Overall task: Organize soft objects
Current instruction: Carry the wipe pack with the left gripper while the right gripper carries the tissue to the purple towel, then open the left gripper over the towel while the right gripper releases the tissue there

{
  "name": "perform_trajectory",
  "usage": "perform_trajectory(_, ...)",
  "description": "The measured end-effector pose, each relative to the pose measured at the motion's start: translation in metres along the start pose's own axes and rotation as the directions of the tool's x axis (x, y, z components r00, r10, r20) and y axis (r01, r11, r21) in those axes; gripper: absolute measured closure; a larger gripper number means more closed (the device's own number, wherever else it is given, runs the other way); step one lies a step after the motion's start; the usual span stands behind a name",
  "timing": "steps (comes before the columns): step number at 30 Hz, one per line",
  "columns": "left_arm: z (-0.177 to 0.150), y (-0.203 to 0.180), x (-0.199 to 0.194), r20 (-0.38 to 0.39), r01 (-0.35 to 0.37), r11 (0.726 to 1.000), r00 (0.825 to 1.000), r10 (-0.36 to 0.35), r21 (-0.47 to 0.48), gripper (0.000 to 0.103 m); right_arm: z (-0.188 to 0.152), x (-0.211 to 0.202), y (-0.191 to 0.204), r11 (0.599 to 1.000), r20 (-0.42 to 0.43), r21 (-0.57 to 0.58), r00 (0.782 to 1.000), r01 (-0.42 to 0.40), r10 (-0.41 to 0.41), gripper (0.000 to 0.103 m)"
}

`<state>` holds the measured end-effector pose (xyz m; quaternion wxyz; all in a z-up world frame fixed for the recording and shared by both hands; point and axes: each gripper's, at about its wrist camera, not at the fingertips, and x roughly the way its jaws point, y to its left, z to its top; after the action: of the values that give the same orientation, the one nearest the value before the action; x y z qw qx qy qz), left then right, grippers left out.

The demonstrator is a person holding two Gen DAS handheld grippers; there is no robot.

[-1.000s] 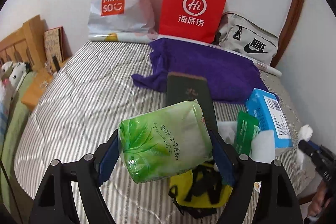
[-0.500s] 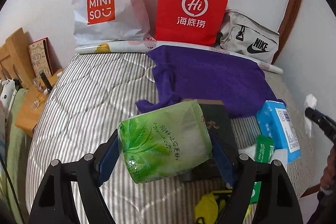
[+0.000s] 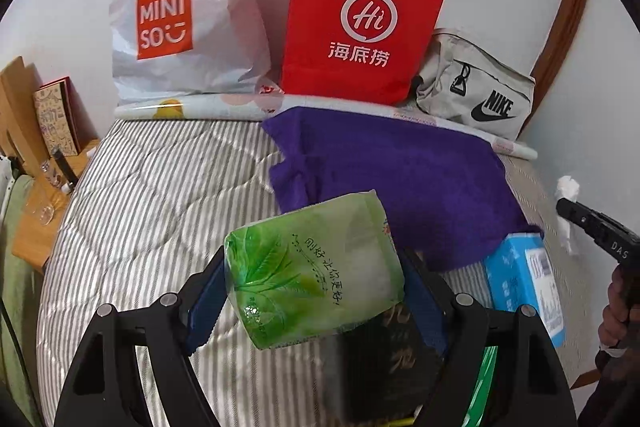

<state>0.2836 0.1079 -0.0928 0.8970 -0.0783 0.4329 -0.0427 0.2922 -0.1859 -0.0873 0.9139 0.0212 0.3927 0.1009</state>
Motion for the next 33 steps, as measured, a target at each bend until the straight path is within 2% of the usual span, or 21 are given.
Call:
perform_trajectory(10, 0.04, -0.02, 0.048, -0.073, 0.04, 0.999, 0.996, -0.042, -0.031, 0.023, 0.024, 0.044, -0.028, 1.0, -0.069, -0.008, 0.997, -0.031, 0.03, 0.082)
perform_trajectory(15, 0.062, -0.034, 0.08, -0.105, 0.02, 0.999, 0.994, -0.024, -0.036, 0.023, 0.029, 0.07, -0.036, 0.998, -0.119, -0.033, 0.991, -0.06, 0.056, 0.082)
perform_trajectory(22, 0.088, -0.053, 0.124, -0.155, -0.013, 1.0, 0.988, 0.013, 0.004, 0.023, 0.028, 0.1, -0.042, 0.994, -0.195, -0.085, 0.979, -0.073, 0.055, 0.082)
perform_trajectory(27, 0.099, -0.056, 0.144, -0.18, -0.038, 0.999, 0.983, 0.041, 0.02, 0.023, 0.028, 0.117, -0.048, 0.992, -0.257, -0.075, 0.963, -0.105, 0.083, 0.082)
perform_trajectory(33, 0.103, -0.055, 0.161, -0.214, -0.03, 0.999, 0.976, 0.032, 0.011, 0.023, 0.025, 0.128, -0.049, 0.992, -0.28, -0.072, 0.957, -0.105, 0.081, 0.082)
